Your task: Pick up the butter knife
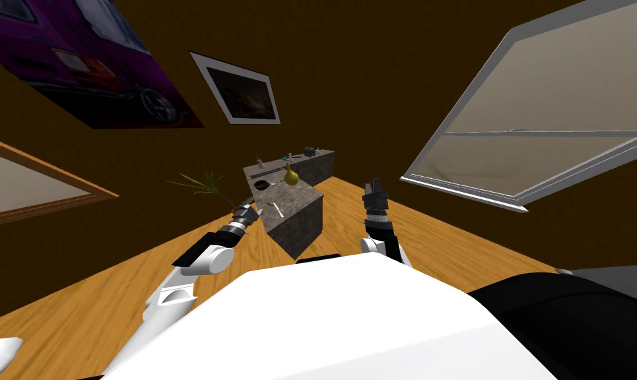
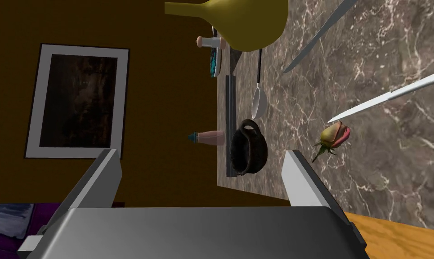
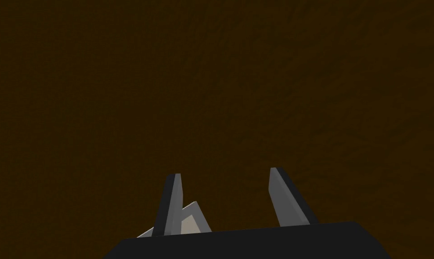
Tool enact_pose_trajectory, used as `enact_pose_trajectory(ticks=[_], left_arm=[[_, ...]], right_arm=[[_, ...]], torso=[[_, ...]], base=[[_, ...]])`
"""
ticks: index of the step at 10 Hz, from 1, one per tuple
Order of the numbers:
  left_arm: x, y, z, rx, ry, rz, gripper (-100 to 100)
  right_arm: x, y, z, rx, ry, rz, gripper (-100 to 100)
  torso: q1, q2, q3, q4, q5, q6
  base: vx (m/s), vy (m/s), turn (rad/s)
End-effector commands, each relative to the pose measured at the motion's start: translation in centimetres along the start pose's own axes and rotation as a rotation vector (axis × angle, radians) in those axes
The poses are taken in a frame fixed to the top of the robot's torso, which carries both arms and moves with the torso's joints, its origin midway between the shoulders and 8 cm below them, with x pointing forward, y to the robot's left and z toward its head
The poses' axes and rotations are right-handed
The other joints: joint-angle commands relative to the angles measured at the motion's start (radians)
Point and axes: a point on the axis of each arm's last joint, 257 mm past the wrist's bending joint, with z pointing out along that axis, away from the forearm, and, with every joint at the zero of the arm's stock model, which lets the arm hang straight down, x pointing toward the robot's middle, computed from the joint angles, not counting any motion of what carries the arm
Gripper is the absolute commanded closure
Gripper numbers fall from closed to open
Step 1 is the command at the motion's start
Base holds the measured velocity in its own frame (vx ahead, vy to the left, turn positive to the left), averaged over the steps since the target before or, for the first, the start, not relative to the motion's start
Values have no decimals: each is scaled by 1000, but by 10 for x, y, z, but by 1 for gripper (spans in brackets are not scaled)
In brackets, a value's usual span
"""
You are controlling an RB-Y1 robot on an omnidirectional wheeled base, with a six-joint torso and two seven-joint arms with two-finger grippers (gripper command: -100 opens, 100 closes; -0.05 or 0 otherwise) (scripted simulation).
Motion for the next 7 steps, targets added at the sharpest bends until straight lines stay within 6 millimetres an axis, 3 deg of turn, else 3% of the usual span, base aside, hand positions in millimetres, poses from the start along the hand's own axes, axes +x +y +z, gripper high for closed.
enact_pose_trajectory(ticks=[1,3,7], left_arm=[[-6,6,0,-51,9,-2,-100],[-6,17,0,-92,11,-1,-100],[-15,39,-3,-221,29,-2,-100]], right_arm=[[0,0,0,0,0,0,0],[0,0,0,0,0,0,0],[0,0,0,0,0,0,0]], torso=[[0,0,0,0,0,0],[0,0,0,0,0,0],[1,-1,0,0,0,1]], base=[[-15,22,-291],[-7,20,-46],[-7,23,-216]])
